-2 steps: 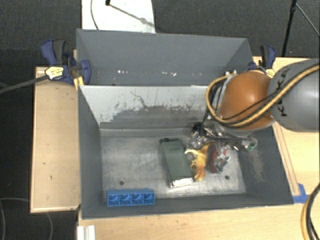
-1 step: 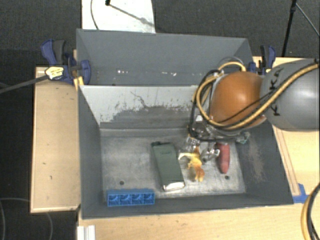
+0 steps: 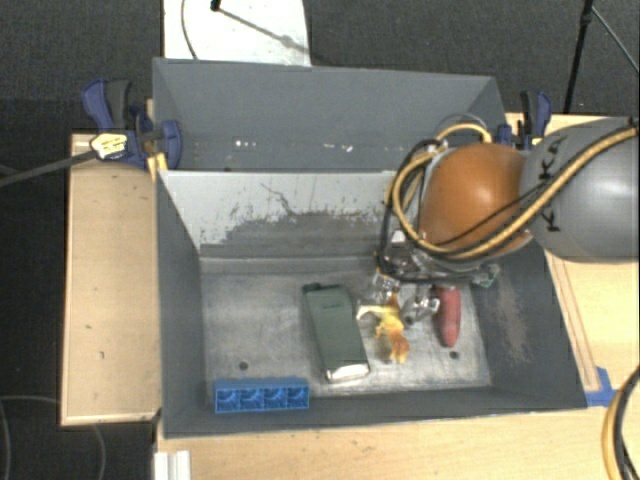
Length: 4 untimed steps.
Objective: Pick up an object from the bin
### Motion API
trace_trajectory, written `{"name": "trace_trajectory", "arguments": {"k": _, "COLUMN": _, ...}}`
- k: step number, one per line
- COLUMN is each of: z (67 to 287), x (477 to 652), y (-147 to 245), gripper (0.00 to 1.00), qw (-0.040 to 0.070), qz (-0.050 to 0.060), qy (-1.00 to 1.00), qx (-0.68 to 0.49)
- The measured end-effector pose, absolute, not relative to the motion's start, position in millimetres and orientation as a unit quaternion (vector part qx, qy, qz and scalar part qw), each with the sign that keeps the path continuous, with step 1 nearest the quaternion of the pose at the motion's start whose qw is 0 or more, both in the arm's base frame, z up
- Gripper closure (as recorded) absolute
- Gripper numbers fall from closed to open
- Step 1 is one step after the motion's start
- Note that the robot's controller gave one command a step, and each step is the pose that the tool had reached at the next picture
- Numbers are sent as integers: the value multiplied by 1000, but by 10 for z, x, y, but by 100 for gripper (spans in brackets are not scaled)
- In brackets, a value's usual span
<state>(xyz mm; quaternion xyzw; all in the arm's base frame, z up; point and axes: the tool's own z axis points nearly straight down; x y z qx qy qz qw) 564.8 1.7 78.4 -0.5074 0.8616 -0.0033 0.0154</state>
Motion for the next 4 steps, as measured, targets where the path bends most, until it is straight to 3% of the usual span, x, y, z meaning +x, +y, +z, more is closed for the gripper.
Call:
{"name": "trace_trajectory", "arguments": {"k": 1, "z": 798, "x": 5653, "y": 19, "gripper": 100, "qw": 14, "qz": -3, "qy": 862, "qx": -507}}
{"name": "trace_trajectory", "arguments": {"k": 2, "z": 854, "x": 5629, "y": 11, "gripper": 100, "qw": 6, "qz": -1, "qy": 862, "qx": -507}}
{"name": "trace_trajectory", "arguments": {"k": 3, "z": 1037, "x": 5600, "y": 6, "gripper": 100, "qw": -1, "qz": 2, "qy": 862, "qx": -506}}
{"name": "trace_trajectory", "arguments": {"k": 4, "z": 1246, "x": 5612, "y": 6, "gripper": 100, "qw": 1, "qz": 1, "qy": 862, "qx": -506}}
